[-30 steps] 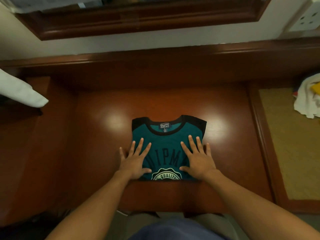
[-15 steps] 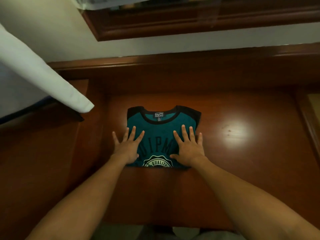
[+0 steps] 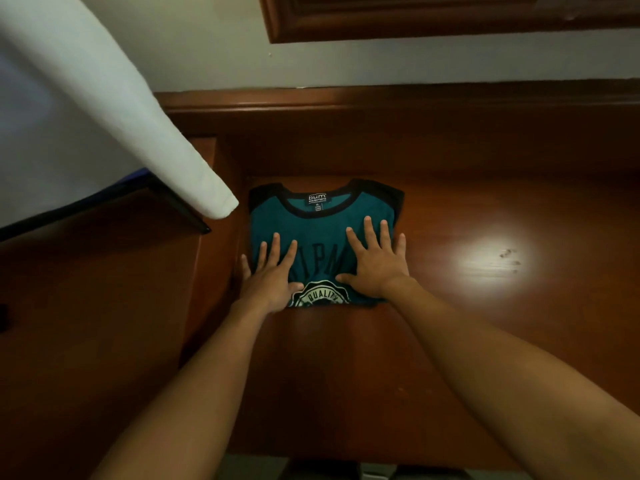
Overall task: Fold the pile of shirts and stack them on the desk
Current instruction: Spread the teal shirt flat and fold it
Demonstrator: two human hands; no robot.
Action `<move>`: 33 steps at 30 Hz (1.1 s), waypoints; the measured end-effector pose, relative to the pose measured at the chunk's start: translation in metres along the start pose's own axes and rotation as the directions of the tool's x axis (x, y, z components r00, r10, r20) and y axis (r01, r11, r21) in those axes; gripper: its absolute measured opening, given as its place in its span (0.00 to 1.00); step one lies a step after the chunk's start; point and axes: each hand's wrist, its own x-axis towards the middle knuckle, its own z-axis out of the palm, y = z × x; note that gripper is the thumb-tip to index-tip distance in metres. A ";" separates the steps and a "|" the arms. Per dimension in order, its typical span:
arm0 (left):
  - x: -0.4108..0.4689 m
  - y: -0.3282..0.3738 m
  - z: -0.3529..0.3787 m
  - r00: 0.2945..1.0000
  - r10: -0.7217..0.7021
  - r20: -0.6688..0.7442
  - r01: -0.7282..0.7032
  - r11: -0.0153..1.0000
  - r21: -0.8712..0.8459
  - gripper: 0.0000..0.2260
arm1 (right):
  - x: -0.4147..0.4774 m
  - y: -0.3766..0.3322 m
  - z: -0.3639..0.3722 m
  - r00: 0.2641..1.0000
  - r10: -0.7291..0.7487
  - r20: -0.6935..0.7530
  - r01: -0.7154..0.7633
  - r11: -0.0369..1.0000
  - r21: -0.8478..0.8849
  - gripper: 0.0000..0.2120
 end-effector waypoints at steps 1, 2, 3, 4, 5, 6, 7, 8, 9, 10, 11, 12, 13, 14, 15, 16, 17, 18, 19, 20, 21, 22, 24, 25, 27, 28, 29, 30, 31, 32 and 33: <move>0.003 -0.002 -0.003 1.000 0.005 0.005 -0.005 1.000 -0.011 0.40 | 0.002 -0.004 0.000 1.000 0.009 -0.004 -0.009 1.000 0.001 0.51; 0.005 -0.003 -0.005 1.000 0.010 0.009 -0.010 1.000 -0.023 0.40 | 0.003 -0.006 0.000 1.000 0.015 -0.009 -0.015 1.000 0.001 0.51; 0.008 -0.005 -0.008 1.000 0.017 0.013 -0.017 0.999 -0.032 0.41 | 0.004 -0.008 0.000 1.000 0.018 -0.015 -0.018 1.000 0.001 0.51; 0.011 -0.007 -0.010 1.000 0.024 0.016 -0.024 0.999 -0.036 0.41 | 0.005 -0.009 -0.001 1.000 0.019 -0.020 -0.018 1.000 0.003 0.51; 0.013 -0.010 -0.012 0.999 0.029 0.017 -0.028 0.999 -0.033 0.41 | 0.006 -0.009 -0.001 1.000 0.017 -0.023 -0.017 1.000 0.008 0.51; 0.015 -0.012 -0.013 0.999 0.030 0.017 -0.030 0.999 -0.023 0.41 | 0.007 -0.010 -0.002 1.000 0.015 -0.024 -0.014 1.000 0.015 0.51; 0.017 -0.014 -0.015 0.999 0.029 0.014 -0.029 1.000 -0.009 0.41 | 0.009 -0.011 -0.002 1.000 0.012 -0.024 -0.012 1.000 0.021 0.51; 0.019 -0.016 -0.016 1.000 0.026 0.013 -0.026 1.000 0.002 0.41 | 0.010 -0.013 -0.003 1.000 0.011 -0.023 -0.010 1.000 0.026 0.51; 0.020 -0.018 -0.017 1.000 0.021 0.013 -0.021 1.000 0.007 0.41 | 0.011 -0.015 -0.003 1.000 0.009 -0.023 -0.009 1.000 0.030 0.51; 0.021 -0.019 -0.018 1.000 0.018 0.014 -0.018 1.000 0.005 0.41 | 0.013 -0.017 -0.003 1.000 0.008 -0.024 -0.007 0.999 0.032 0.51; 0.022 -0.020 -0.018 1.000 0.016 0.013 -0.016 1.000 -0.003 0.41 | 0.014 -0.019 -0.003 1.000 0.006 -0.027 -0.005 0.999 0.032 0.51; 0.022 -0.021 -0.019 1.000 0.014 0.011 -0.014 1.000 -0.012 0.42 | 0.015 -0.020 -0.003 1.000 0.003 -0.030 -0.002 1.000 0.031 0.51; 0.023 -0.022 -0.019 1.000 0.013 0.008 -0.013 1.000 -0.023 0.42 | 0.016 -0.020 -0.003 1.000 0.000 -0.031 0.000 1.000 0.029 0.51; 0.023 -0.023 -0.019 1.000 0.012 0.005 -0.012 0.999 -0.031 0.42 | 0.016 -0.020 -0.003 1.000 -0.002 -0.029 0.002 1.000 0.027 0.51; 0.023 -0.024 -0.019 1.000 0.013 0.003 -0.013 0.999 -0.035 0.42 | 0.016 -0.019 -0.004 1.000 -0.004 -0.028 0.005 1.000 0.025 0.51; 0.023 -0.024 -0.019 1.000 0.013 0.001 -0.012 0.999 -0.036 0.42 | 0.016 -0.019 -0.004 1.000 -0.007 -0.028 0.007 1.000 0.023 0.51; 0.023 -0.024 -0.019 1.000 0.012 -0.001 -0.012 0.999 -0.037 0.42 | 0.016 -0.019 -0.004 1.000 -0.010 -0.027 0.010 1.000 0.023 0.51; 0.022 -0.024 -0.019 1.000 0.011 -0.003 -0.011 0.999 -0.040 0.42 | 0.016 -0.018 -0.005 1.000 -0.014 -0.025 0.014 1.000 0.025 0.51; 0.022 -0.023 -0.019 1.000 0.011 -0.008 -0.012 0.999 -0.044 0.42 | 0.016 -0.017 -0.005 1.000 -0.019 -0.023 0.019 0.999 0.027 0.51; 0.021 -0.023 -0.019 1.000 0.012 -0.017 -0.013 0.999 -0.048 0.41 | 0.015 -0.016 -0.007 0.999 -0.025 -0.020 0.025 0.999 0.026 0.51; 0.020 -0.022 -0.018 0.999 0.014 -0.031 -0.016 0.999 -0.049 0.41 | 0.014 -0.014 -0.008 0.999 -0.031 -0.018 0.032 0.999 0.022 0.51; 0.019 -0.022 -0.016 0.999 0.018 -0.047 -0.021 0.999 -0.049 0.40 | 0.011 -0.012 -0.009 0.999 -0.040 -0.016 0.040 0.999 0.018 0.50; 0.012 -0.021 -0.014 0.996 0.033 -0.088 -0.037 0.998 -0.049 0.39 | 0.002 -0.007 -0.012 0.998 -0.058 -0.015 0.059 0.998 0.031 0.49; 0.008 -0.020 -0.012 0.993 0.043 -0.113 -0.049 0.998 -0.046 0.38 | -0.004 -0.004 -0.014 0.998 -0.064 -0.022 0.065 0.997 0.044 0.49; -0.004 -0.014 -0.010 0.984 0.073 -0.160 -0.080 0.996 -0.036 0.36 | -0.021 0.005 -0.020 0.996 -0.072 -0.046 0.075 0.994 0.079 0.47; -0.012 -0.008 -0.009 0.979 0.094 -0.181 -0.102 0.994 -0.035 0.35 | -0.032 0.010 -0.024 0.995 -0.072 -0.062 0.078 0.991 0.106 0.46; -0.020 0.000 -0.008 0.972 0.118 -0.203 -0.129 0.991 -0.043 0.34 | -0.044 0.016 -0.028 0.994 -0.070 -0.083 0.081 0.987 0.140 0.45; -0.029 0.009 -0.008 0.964 0.143 -0.223 -0.159 0.986 -0.058 0.33 | -0.058 0.023 -0.033 0.992 -0.065 -0.106 0.084 0.980 0.179 0.44; -0.039 0.021 -0.008 0.956 0.169 -0.241 -0.193 0.978 -0.079 0.32 | -0.073 0.030 -0.037 0.989 -0.058 -0.133 0.086 0.972 0.219 0.42; -0.051 0.033 -0.009 0.947 0.194 -0.258 -0.227 0.968 -0.105 0.31 | -0.090 0.037 -0.041 0.986 -0.047 -0.162 0.088 0.963 0.254 0.41; -0.064 0.047 -0.010 0.938 0.211 -0.276 -0.255 0.957 -0.138 0.30 | -0.107 0.045 -0.043 0.982 -0.030 -0.189 0.084 0.955 0.285 0.41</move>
